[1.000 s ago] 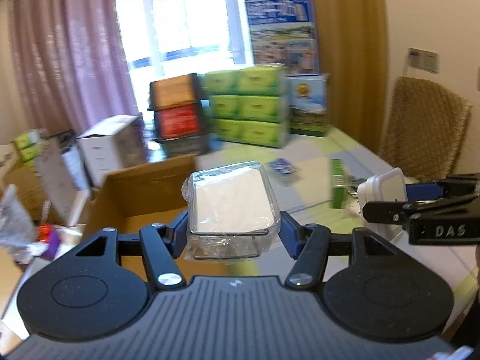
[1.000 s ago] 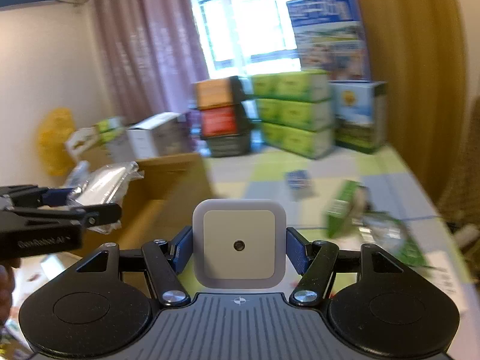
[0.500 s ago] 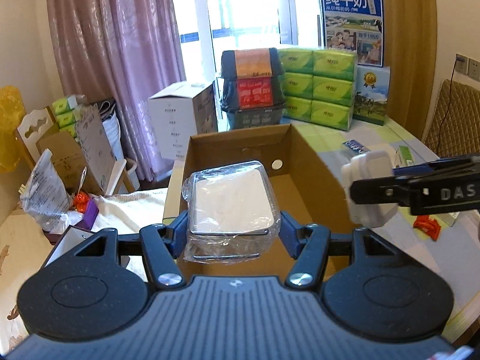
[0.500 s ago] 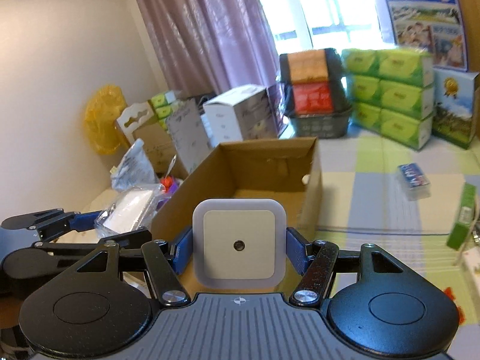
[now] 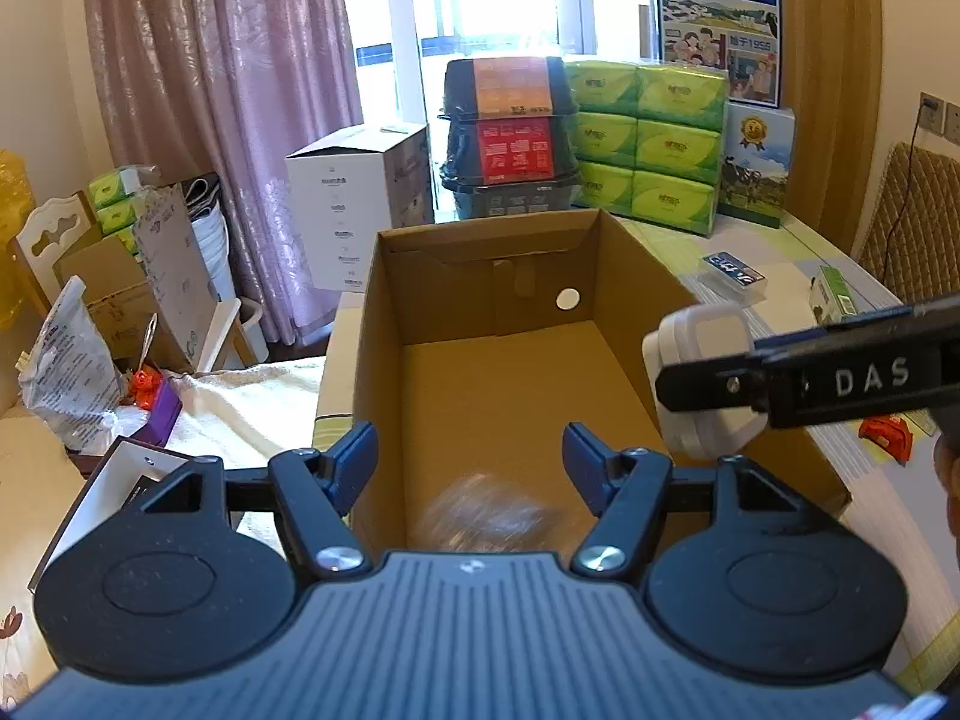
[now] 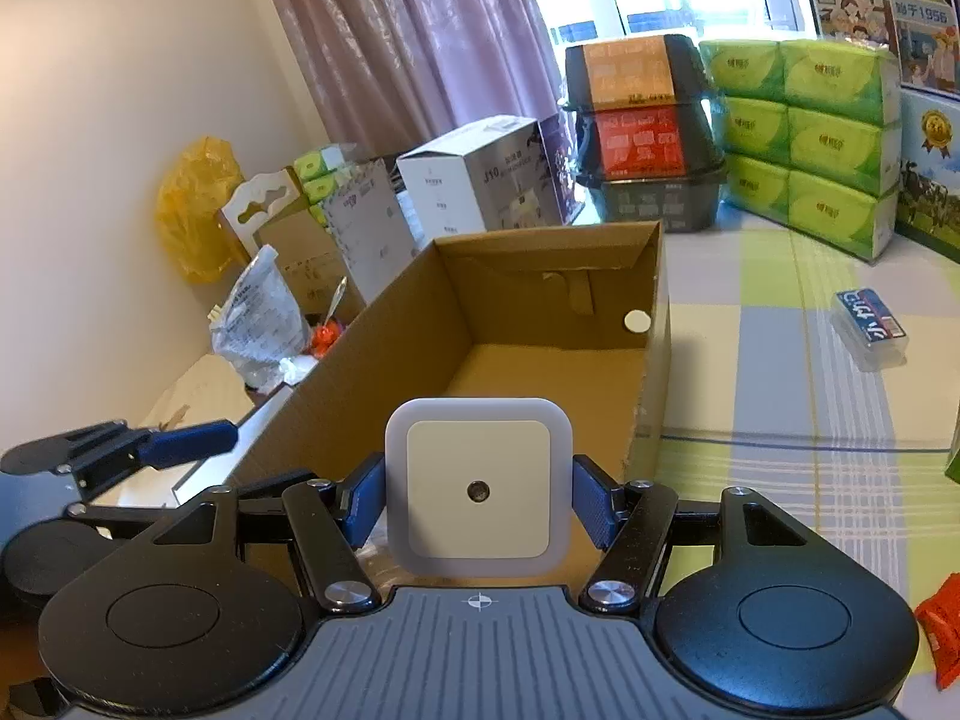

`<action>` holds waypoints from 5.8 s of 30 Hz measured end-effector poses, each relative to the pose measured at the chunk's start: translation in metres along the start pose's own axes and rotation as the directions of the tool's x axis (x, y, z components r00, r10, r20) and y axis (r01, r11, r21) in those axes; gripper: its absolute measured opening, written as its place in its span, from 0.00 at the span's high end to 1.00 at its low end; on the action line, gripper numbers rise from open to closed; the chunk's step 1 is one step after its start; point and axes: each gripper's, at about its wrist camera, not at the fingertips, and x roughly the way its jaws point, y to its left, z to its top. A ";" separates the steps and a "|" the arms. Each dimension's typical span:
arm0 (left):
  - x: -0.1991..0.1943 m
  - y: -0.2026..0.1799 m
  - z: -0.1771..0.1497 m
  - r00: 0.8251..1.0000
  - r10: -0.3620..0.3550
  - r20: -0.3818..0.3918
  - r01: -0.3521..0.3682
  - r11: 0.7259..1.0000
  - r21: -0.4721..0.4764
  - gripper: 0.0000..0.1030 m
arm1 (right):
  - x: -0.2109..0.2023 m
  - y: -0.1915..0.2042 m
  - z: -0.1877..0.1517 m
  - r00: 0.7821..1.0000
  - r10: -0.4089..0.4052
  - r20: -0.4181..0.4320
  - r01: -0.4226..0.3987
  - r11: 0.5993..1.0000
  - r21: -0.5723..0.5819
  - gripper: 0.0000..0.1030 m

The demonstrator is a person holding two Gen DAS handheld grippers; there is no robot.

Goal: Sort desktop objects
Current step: 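Carry both items to the cardboard box and release them inside, then return both tools to the table items, then grasp the red candy packet with the left gripper while the right grasps the white medicine box, then carry the red packet and medicine box to the cardboard box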

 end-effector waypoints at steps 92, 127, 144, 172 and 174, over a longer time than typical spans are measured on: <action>0.137 -0.347 -0.023 0.889 -0.395 -0.230 0.456 0.804 0.381 0.09 | -0.192 -0.324 -0.139 0.862 -0.501 -0.079 0.507 0.855 0.106 0.03; 0.145 -0.351 -0.020 0.822 -0.476 -0.312 0.560 0.774 0.295 0.56 | -0.177 -0.327 -0.137 0.836 -0.534 -0.128 0.547 0.829 0.116 0.33; 0.141 -0.349 -0.019 0.837 -0.461 -0.295 0.536 0.802 0.265 0.64 | -0.168 -0.332 -0.134 0.822 -0.557 -0.121 0.568 0.817 0.102 0.26; 0.101 -0.336 -0.025 0.869 -0.431 -0.243 0.478 0.858 0.186 0.65 | -0.213 -0.308 -0.154 0.752 -0.656 -0.060 0.651 0.726 0.223 0.34; 0.091 -0.333 -0.025 0.872 -0.430 -0.232 0.473 0.862 0.180 0.65 | -0.222 -0.297 -0.158 0.752 -0.658 -0.041 0.648 0.726 0.232 0.34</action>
